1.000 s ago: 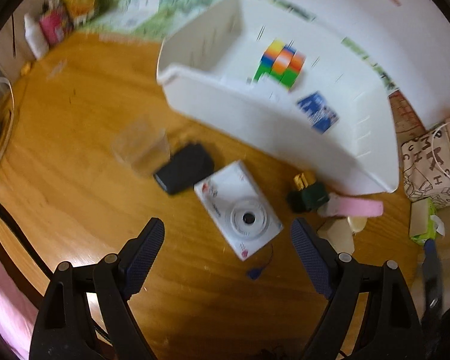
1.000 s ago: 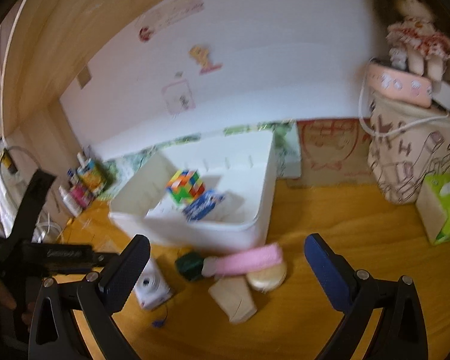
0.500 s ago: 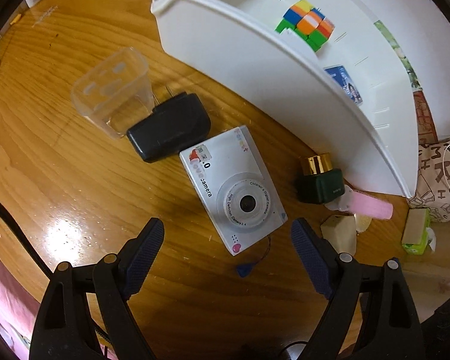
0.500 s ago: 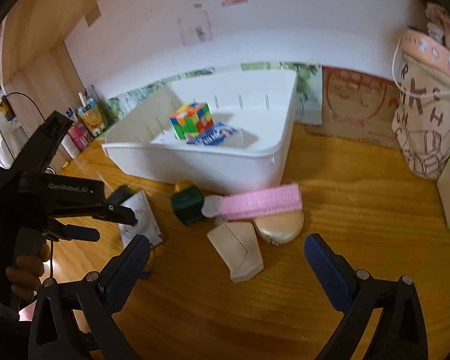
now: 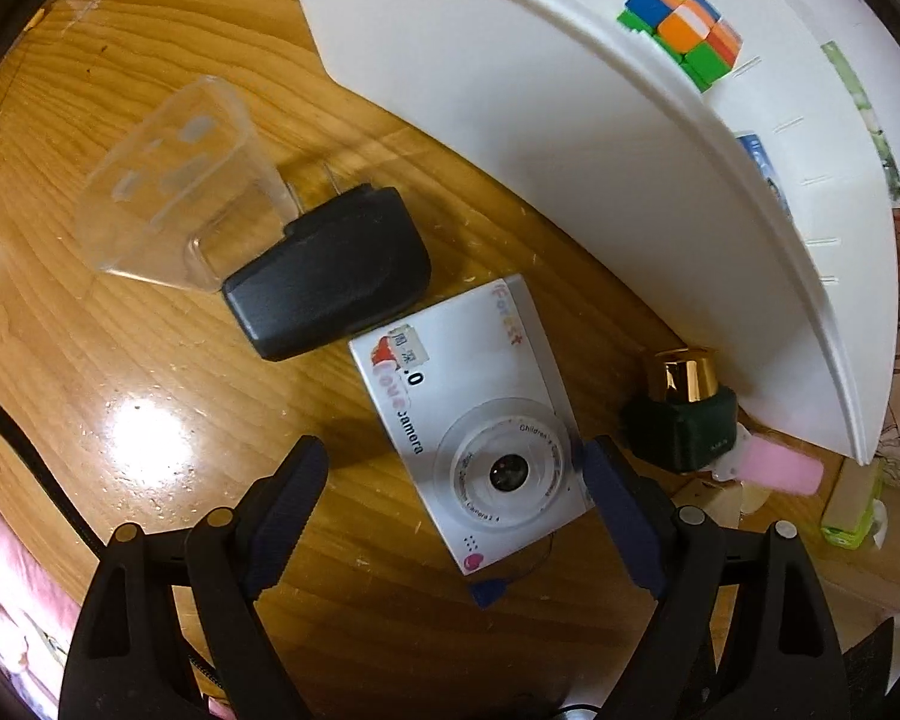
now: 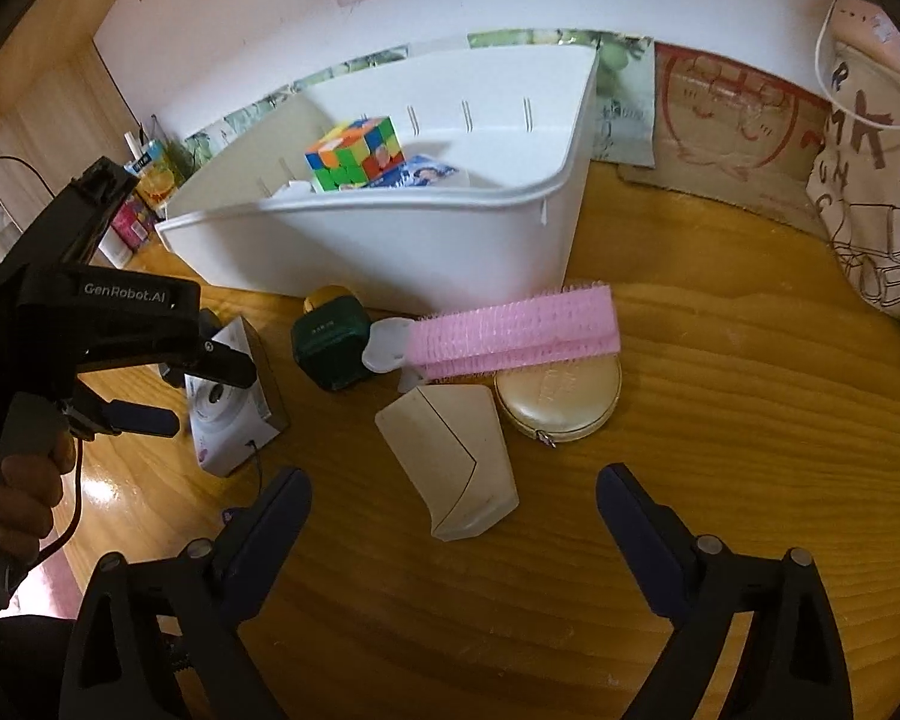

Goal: Organize rigid objects
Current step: 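Grasp the white lens gadget with the left tool while the right tool grasps the beige folded box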

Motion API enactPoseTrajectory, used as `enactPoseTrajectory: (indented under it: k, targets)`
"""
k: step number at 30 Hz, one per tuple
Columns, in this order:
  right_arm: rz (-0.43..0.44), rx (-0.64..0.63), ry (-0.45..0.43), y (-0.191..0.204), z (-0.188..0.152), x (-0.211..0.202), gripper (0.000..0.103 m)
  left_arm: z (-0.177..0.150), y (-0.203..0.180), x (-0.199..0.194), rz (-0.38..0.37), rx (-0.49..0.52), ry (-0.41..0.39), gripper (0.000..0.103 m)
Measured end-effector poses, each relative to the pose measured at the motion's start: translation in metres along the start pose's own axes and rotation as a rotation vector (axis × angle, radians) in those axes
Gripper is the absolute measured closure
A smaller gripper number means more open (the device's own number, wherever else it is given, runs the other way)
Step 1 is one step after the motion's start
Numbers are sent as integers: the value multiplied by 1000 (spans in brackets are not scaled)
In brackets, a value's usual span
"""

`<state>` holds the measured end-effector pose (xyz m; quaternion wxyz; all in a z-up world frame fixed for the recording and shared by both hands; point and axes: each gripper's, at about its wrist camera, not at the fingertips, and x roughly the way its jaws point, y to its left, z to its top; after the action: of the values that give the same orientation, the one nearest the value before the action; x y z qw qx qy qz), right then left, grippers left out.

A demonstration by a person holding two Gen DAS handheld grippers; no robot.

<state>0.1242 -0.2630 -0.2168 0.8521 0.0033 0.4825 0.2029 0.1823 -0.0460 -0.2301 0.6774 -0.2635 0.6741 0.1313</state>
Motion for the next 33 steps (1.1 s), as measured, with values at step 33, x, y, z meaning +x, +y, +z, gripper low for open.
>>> enactPoseTrajectory:
  k: [33]
  targets:
    - [-74, -97, 56, 12, 10, 37, 20, 2, -89, 41, 179, 79, -38, 15]
